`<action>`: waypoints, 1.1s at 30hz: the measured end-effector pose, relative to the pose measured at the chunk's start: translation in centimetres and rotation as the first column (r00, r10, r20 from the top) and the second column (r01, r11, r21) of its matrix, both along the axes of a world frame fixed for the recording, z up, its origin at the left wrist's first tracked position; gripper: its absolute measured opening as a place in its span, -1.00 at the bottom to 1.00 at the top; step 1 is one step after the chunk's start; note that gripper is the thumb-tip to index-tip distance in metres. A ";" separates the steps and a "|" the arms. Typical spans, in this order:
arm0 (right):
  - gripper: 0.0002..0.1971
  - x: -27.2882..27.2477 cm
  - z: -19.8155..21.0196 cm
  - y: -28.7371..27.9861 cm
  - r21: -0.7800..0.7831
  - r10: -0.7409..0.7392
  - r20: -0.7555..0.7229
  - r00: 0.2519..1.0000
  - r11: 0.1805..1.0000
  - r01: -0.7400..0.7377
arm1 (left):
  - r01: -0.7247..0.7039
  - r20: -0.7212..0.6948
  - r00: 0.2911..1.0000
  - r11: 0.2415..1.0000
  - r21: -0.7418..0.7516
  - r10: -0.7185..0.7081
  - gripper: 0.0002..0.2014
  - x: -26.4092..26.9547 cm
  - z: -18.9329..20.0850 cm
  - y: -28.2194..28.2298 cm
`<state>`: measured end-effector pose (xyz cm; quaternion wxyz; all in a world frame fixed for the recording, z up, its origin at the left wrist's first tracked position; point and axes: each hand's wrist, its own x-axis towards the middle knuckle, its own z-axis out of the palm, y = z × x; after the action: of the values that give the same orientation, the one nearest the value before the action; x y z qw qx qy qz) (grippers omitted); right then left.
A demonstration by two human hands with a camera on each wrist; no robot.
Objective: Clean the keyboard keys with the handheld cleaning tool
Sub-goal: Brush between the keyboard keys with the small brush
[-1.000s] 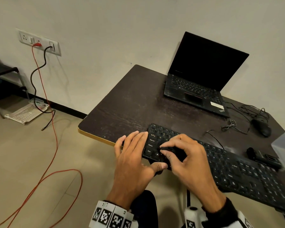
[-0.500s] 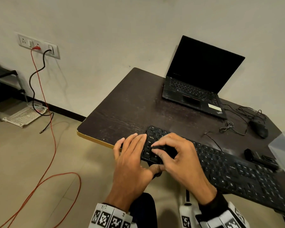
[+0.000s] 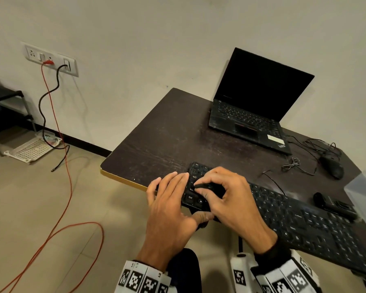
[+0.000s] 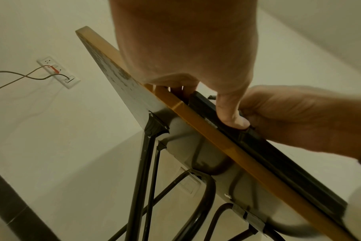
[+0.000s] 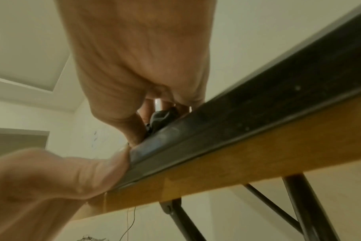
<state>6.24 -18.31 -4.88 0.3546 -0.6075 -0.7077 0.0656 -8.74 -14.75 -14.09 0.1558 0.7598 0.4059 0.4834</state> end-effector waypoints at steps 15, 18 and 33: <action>-0.85 -0.1 0.3 0.3 -0.028 0.000 -0.012 1.000 1.000 0.000 | 0.003 0.004 1.000 1.000 -0.024 -0.002 -0.12 0.0 0.1 0.0; -0.86 0.0 0.7 0.4 -0.070 -0.016 -0.026 1.000 0.997 0.014 | 0.004 -0.003 1.000 1.000 -0.030 -0.004 -0.07 0.0 0.1 -0.1; -0.91 0.1 1.3 1.6 -0.071 -0.179 0.021 0.984 0.981 0.181 | 0.025 -0.034 0.999 0.998 -0.056 -0.027 0.00 -0.1 0.2 0.0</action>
<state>6.37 -16.71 -3.56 0.3317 -0.6820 -0.6496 0.0546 -8.82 -14.78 -13.87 0.1757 0.7687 0.4120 0.4565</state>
